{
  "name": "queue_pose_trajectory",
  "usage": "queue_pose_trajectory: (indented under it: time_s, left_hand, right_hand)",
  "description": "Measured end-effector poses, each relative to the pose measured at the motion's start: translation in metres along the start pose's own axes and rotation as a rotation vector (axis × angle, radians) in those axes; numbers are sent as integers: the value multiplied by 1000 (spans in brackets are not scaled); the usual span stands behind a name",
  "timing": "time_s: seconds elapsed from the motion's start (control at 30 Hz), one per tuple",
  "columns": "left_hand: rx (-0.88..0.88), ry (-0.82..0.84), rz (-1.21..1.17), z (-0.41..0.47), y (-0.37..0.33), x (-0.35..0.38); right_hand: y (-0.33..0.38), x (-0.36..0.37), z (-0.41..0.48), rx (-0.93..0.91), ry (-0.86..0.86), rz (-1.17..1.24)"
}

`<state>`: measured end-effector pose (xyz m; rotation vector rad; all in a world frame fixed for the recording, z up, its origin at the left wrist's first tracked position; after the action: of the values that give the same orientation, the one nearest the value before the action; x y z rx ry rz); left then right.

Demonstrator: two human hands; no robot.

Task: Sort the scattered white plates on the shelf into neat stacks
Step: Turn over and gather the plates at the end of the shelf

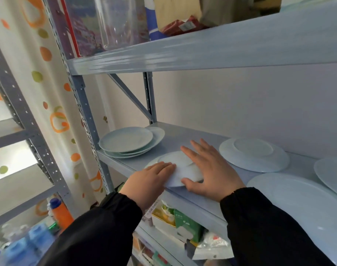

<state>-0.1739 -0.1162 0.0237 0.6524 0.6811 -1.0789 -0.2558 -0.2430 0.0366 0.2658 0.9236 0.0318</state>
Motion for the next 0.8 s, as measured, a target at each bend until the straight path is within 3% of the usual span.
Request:
queue_pose_trajectory:
  time_s: [0.2,0.33,0.47,0.6,0.8]
  left_hand:
    - [-139,-169,129,28,33,-35]
    - [-345,-282,-102,36,63,-54]
    - [-494,-407,-244,42,103,-67]
    - [-819,-531,-571,41,156,-63]
    - [-1273,-567,-1136,34,213,1]
  right_hand:
    - [5,-15,-2,-38,-203,53]
    - [4,-21,-2,-8,-288,87]
    - [12,-9,8,-48,-252,85]
    - [22,20,26,-47,-68,41]
    - [10,42,39,63,7,108]
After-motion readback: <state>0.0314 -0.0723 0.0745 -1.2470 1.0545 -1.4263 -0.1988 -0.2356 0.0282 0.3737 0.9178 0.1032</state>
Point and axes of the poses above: each hand's wrist, its own z-axis towards the middle knuckle, its own x-axis out of the palm, y = z × x, the point moved 8 cm from there along z, towards the middle knuckle, and after that the axes turned 12 degrees about -y, right-handed, at the moved point
